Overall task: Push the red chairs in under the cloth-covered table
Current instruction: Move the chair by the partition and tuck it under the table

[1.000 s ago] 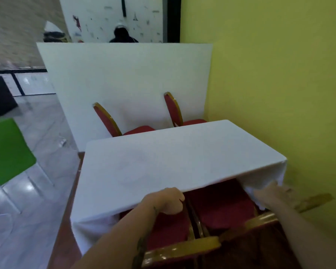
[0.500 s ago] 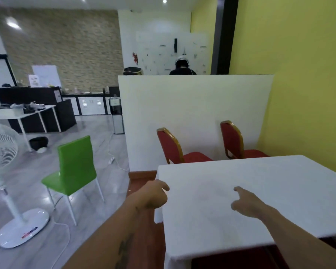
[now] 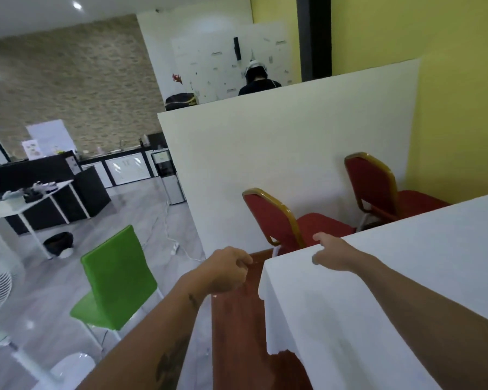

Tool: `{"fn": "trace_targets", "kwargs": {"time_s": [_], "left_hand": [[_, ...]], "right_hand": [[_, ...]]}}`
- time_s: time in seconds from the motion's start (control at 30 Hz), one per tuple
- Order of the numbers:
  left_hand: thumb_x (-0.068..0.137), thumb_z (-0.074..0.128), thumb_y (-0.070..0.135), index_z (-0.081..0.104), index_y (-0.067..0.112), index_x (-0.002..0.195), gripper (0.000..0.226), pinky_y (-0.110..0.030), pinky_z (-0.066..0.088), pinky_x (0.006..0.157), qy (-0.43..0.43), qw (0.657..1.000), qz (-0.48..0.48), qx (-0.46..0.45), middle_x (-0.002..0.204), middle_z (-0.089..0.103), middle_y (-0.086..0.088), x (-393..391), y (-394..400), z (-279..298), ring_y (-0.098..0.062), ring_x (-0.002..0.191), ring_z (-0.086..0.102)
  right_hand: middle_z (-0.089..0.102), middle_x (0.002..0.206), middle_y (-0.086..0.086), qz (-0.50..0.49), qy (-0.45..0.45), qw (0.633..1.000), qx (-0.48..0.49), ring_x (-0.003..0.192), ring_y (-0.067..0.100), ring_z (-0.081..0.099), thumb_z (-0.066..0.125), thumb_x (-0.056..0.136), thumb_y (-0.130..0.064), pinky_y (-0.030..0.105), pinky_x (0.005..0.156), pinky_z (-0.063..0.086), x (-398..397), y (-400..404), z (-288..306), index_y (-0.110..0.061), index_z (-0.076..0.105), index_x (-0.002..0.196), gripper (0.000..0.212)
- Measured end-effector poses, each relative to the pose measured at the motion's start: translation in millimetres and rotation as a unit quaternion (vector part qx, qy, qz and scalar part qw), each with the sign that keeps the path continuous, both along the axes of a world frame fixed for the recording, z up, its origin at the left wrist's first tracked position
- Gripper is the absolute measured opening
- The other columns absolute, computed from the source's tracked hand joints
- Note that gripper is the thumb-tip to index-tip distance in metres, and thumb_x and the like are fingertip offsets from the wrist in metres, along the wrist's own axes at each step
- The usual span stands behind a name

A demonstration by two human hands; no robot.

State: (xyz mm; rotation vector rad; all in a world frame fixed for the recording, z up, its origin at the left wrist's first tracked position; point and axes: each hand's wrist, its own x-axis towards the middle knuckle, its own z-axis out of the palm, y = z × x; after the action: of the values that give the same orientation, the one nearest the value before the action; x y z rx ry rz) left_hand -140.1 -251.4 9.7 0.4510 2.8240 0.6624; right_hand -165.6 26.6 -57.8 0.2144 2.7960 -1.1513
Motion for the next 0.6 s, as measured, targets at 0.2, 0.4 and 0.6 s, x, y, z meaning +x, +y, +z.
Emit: {"fn": "trace_targets", "kwargs": {"time_s": [0.2,0.4,0.6], "left_hand": [[0.093,0.049,0.010,0.066,0.022,0.130,0.042,-0.031,0.054,0.091,-0.014,1.000,-0.017,0.010,0.125,0.070,-0.005,-116.1,-19.2,-0.6,-0.022,0.109,0.065],[0.093,0.049,0.014,0.065,0.025,0.130,0.042,-0.028,0.051,0.093,-0.016,0.998,-0.054,0.018,0.127,0.069,-0.002,-234.0,-30.0,-18.1,-0.020,0.110,0.064],[0.093,0.063,0.032,0.064,0.025,0.133,0.040,-0.015,0.045,0.078,-0.007,0.993,-0.094,0.071,0.112,0.069,0.006,-353.4,-42.7,-43.1,-0.009,0.099,0.064]], "right_hand": [[0.056,0.137,0.013,-0.021,-0.017,1.000,0.008,0.107,0.021,0.049,0.061,0.084,-0.013,0.033,0.086,0.043,-84.5,-20.2,9.5,-0.014,0.047,0.142,0.059],[0.054,0.120,0.004,-0.051,-0.040,0.998,0.022,0.105,0.021,0.050,0.060,0.078,-0.018,0.032,0.084,0.047,-161.7,-37.5,-1.0,-0.016,0.047,0.140,0.063],[0.053,0.141,0.010,-0.092,-0.049,0.993,0.056,0.119,0.025,0.049,0.056,0.078,-0.019,0.040,0.098,0.048,-250.7,-48.3,-10.1,-0.017,0.044,0.143,0.066]]}}
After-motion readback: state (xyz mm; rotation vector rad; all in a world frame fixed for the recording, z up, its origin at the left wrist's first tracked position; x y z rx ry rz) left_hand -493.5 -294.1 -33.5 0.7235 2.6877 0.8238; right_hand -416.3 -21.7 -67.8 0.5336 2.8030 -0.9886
